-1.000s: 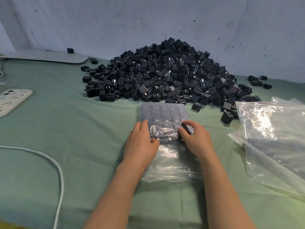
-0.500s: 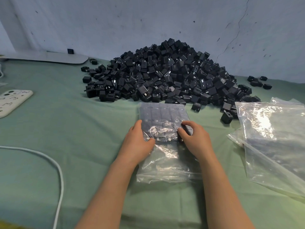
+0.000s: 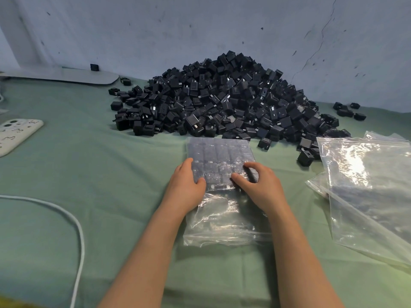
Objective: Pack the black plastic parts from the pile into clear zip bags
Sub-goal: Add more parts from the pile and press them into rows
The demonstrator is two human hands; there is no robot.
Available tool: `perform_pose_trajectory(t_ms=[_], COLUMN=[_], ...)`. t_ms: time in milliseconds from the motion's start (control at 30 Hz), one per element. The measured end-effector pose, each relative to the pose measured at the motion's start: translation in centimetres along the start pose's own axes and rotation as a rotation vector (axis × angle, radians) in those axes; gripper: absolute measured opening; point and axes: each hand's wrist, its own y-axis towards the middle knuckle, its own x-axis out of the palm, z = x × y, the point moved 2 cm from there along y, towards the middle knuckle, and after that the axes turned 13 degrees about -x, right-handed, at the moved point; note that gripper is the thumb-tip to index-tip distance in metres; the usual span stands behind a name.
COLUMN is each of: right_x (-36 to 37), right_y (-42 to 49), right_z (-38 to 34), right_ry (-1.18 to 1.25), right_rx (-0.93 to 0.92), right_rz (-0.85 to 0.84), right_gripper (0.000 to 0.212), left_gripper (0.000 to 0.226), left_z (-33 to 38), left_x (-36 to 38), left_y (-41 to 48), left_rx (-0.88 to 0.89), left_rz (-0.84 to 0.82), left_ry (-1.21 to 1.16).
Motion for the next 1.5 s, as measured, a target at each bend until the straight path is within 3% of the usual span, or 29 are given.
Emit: perform_pose_trajectory(t_ms=[233,467,600,733,900,1300,1400,1500], right_x=[0.1,0.1,-0.7,-2.1,-2.0,-1.9,-1.8,-1.6], right_y=[0.3,0.2,-0.1,-0.7,-1.3,-1.5,-1.4,-1.4], right_z=[0.1,0.0,-0.2,0.5,0.6,0.3,0.3,0.2], right_ry=[-0.035,-0.026,0.017,-0.017,-0.010,0.022,0.001,-0.007], right_rx=[-0.001,0.011,0.053,0.157,0.175,0.158,0.151,0.120], right_rz=[0.018,0.026,0.148,0.239,0.214,0.219,0.210,0.189], right_gripper=[0.038,0.038,0.038,0.022,0.007,0.004,0.012,0.023], left_gripper=[0.048,0.049,0.047,0.040,0.029,0.023,0.031,0.024], left_z=[-0.4,-0.3,-0.3,-0.3,-0.3,-0.2,-0.4,-0.5], left_x=[-0.3,-0.4,-0.7,-0.9,-0.6,-0.7,-0.9,-1.1], left_y=[0.7,0.8,1.0,1.2,1.0,0.6,0.5,0.5], left_rx=[-0.026,-0.012,-0.026,-0.032,-0.010,-0.011,-0.020,-0.020], left_rz=[0.062,0.080,0.116,0.154,0.197,0.216,0.222,0.225], left_ry=[-0.072,-0.029,-0.066,-0.069,-0.006,-0.003,-0.005,0.009])
